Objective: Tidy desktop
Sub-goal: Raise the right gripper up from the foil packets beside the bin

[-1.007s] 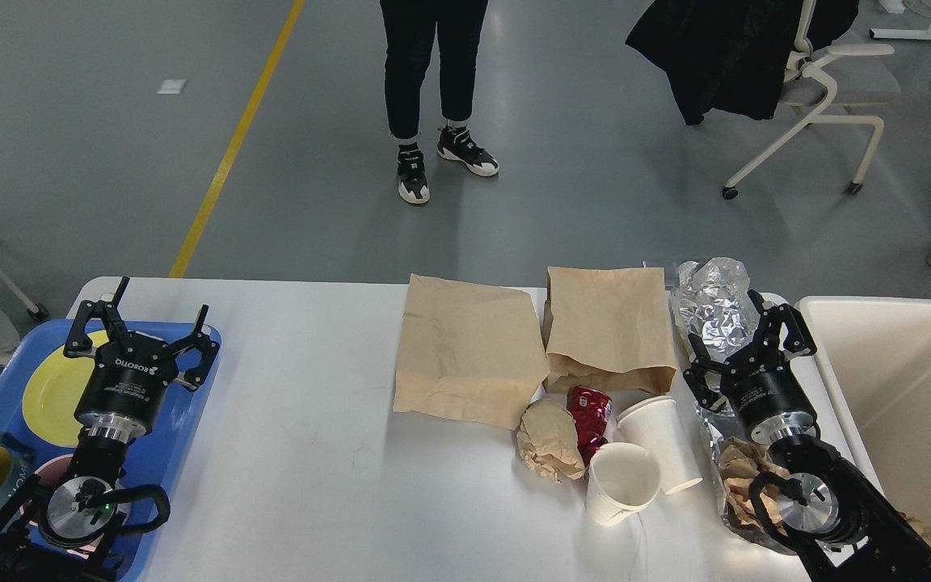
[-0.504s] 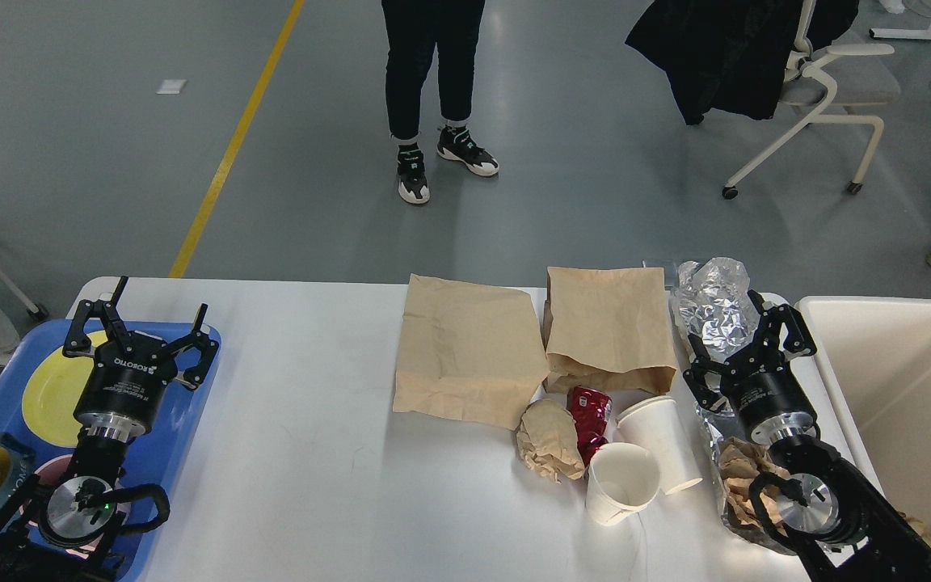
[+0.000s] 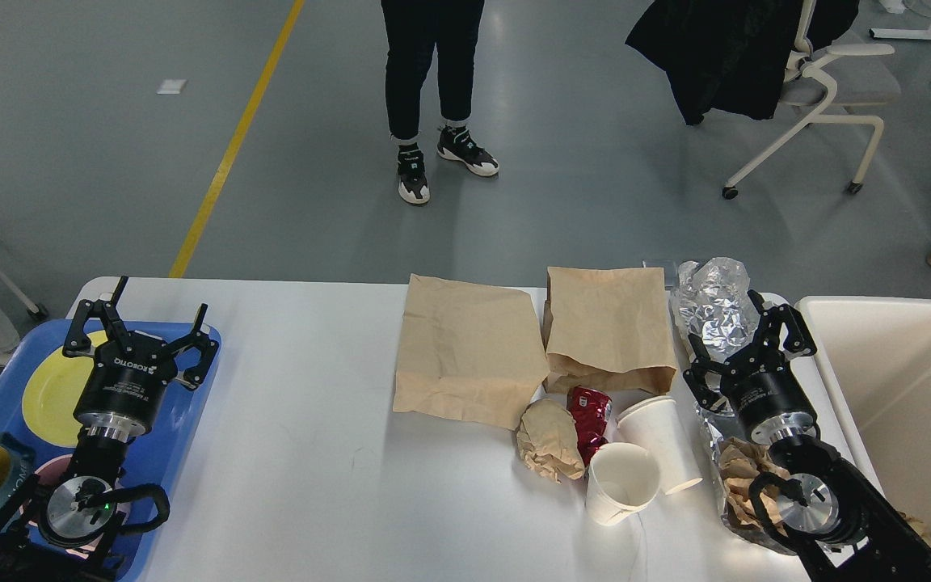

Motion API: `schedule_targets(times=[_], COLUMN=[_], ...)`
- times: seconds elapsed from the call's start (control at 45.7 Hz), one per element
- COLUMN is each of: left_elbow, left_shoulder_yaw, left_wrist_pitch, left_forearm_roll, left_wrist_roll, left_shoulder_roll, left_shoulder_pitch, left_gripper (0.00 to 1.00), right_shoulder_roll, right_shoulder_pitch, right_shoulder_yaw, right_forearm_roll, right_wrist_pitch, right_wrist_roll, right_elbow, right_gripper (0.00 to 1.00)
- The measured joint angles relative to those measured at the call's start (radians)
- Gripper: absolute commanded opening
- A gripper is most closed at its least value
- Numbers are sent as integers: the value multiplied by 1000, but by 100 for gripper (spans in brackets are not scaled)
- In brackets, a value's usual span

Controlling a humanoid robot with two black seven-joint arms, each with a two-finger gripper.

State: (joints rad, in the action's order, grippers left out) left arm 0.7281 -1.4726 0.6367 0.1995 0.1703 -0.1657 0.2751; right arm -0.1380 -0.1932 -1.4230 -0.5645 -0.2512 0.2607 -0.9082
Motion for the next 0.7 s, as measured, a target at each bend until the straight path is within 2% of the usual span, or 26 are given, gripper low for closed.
schedule_targets(times=[0.701], left_elbow=[0], left_shoulder_yaw=[0], left_wrist_pitch=[0], left_forearm_roll=[-1], left_wrist_roll=[0], left_shoulder_roll=[-1], left_shoulder_pitch=[0], left_gripper=[96], right_shoulder_roll=[-37], right_shoulder_pitch=[-4], right_shoulder_yaw=[-29], right_forearm_roll=[3], right_wrist_pitch=[3], right_wrist_roll=[-6], right_elbow=[-15], right_gripper=[100])
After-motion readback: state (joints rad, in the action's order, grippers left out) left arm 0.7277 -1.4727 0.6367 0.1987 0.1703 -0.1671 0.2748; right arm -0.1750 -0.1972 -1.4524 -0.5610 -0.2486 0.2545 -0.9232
